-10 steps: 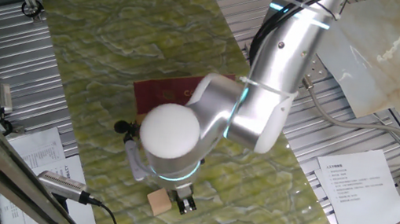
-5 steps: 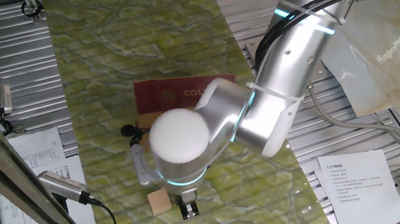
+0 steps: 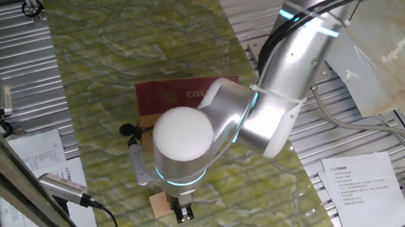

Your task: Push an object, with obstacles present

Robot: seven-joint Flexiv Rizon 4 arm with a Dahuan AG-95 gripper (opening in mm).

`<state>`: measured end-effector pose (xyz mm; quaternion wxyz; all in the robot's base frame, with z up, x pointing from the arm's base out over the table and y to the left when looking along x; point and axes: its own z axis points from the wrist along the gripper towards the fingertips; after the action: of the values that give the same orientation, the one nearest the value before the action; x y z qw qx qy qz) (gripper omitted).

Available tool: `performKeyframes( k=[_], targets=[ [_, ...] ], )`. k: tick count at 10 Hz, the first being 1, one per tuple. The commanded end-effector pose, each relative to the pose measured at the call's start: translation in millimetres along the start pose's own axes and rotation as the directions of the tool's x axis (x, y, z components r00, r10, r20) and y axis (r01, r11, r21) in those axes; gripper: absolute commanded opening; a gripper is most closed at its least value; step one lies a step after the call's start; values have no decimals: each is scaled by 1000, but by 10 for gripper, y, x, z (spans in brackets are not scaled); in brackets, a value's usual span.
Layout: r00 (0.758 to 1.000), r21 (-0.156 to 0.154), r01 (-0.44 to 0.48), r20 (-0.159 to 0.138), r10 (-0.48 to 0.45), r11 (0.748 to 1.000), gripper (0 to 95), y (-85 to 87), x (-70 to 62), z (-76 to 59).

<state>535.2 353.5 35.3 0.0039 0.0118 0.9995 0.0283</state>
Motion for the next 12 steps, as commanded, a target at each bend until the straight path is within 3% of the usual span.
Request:
performKeyframes(
  k=[1,4,6,12],
  targets=[
    [1000,1,1,-2,-1,1000,0,-24,-27,-48],
    [1000,0,14,23,-14,1000,0,-104,-139,-106],
    [999,0,27,45,-27,1000,0,-162,-162,-120],
    [996,5,46,76,-47,999,0,-307,-189,-143]
  ],
)
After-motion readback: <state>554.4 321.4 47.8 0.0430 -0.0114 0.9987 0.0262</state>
